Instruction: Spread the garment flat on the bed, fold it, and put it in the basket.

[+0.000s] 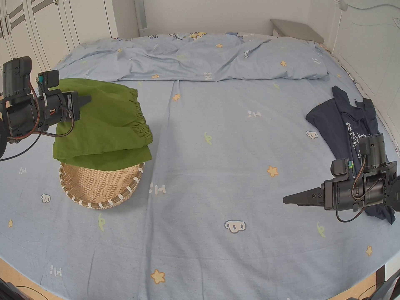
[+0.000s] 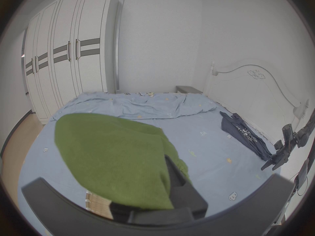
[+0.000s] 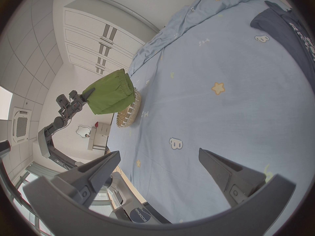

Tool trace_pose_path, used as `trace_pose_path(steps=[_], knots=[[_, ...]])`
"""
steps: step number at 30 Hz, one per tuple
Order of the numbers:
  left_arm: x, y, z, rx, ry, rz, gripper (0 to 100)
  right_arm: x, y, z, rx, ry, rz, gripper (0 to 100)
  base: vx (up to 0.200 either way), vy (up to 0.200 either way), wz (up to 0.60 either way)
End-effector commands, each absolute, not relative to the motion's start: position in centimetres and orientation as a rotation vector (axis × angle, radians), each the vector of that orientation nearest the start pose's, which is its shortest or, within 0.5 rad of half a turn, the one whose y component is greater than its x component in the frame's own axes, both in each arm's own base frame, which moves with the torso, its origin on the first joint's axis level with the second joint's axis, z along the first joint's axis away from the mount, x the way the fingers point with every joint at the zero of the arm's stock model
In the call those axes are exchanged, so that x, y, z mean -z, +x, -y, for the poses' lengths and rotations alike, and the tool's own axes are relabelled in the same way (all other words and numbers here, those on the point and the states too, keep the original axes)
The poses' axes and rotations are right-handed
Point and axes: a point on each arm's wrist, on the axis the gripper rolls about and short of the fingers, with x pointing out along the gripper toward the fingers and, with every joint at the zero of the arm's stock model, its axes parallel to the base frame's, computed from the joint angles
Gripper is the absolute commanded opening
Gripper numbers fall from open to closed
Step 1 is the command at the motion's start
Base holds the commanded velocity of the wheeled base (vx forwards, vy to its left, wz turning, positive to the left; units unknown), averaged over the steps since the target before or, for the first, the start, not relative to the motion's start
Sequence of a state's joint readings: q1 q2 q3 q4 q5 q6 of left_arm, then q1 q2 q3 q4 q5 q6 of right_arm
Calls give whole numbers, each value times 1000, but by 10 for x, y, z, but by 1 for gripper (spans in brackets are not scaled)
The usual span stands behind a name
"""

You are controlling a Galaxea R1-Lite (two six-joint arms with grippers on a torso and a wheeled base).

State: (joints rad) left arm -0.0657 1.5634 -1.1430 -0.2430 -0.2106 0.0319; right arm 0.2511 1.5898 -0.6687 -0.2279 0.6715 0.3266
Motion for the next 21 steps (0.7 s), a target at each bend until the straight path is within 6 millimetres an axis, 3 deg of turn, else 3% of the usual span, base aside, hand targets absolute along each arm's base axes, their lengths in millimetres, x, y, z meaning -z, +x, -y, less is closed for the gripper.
trace_pose_path(steps=[1,6,7,12,20,21], knots=[[-263,301,16,249,9,-231,0,-144,235,-75,-765,441,-843,100,0,0,0],[-235,309,8,221,-9,-332,0,-144,235,-75,-767,440,-846,100,0,0,0],[-219,310,5,205,-38,-390,0,-143,235,-75,-766,441,-848,100,0,0,0],[-186,312,0,157,-164,-511,0,-143,234,-76,-774,441,-851,100,0,0,0],[-148,322,-25,46,-278,-666,0,-142,233,-78,-783,438,-859,100,0,0,0],[-137,330,-30,27,-293,-694,0,-142,233,-78,-783,437,-860,100,0,0,0]])
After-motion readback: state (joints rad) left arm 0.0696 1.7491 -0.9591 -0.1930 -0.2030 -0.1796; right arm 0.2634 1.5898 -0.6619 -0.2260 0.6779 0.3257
